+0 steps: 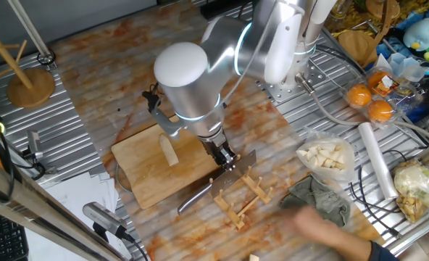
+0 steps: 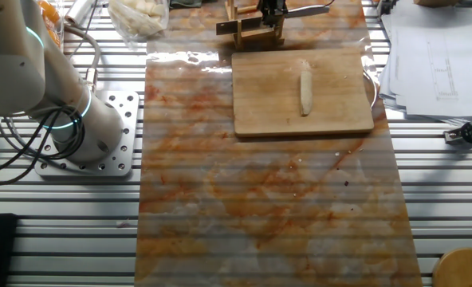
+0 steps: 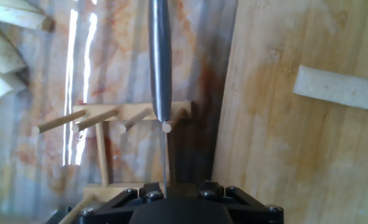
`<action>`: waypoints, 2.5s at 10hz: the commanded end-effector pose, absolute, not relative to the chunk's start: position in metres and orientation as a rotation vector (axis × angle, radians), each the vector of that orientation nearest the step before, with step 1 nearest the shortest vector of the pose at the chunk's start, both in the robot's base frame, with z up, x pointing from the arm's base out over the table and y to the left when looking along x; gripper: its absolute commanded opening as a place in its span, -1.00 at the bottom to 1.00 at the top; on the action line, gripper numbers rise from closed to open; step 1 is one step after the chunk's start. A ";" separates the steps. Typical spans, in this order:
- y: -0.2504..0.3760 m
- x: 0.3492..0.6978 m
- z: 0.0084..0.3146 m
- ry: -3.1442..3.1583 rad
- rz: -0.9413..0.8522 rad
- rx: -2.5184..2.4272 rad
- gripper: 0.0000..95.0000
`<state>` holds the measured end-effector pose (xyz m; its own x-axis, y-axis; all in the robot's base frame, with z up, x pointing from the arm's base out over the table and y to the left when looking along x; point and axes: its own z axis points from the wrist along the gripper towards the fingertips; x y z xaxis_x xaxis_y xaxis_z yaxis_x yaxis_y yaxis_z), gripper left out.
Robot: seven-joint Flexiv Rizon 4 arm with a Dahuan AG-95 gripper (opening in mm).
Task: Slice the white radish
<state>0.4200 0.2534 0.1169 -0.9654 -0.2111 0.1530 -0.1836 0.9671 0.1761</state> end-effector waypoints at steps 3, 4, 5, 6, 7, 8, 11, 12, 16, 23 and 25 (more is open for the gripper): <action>0.254 0.420 0.117 -2.906 -0.254 0.316 -0.20; 0.254 0.420 0.117 -2.906 -0.262 0.307 -0.20; 0.255 0.420 0.116 -2.905 -0.263 0.307 -0.20; 0.260 0.422 0.111 -2.905 -0.266 0.311 -0.20; 0.263 0.421 0.107 -2.903 -0.268 0.323 -0.20; 0.268 0.420 0.100 -2.904 -0.269 0.336 -0.20; 0.277 0.419 0.086 -2.907 -0.252 0.337 -0.20; 0.277 0.420 0.080 -2.910 -0.251 0.344 -0.20; 0.280 0.416 0.060 -2.915 -0.251 0.352 -0.20; 0.285 0.411 0.040 -2.929 -0.243 0.374 -0.20; 0.285 0.410 0.038 -2.934 -0.241 0.382 -0.20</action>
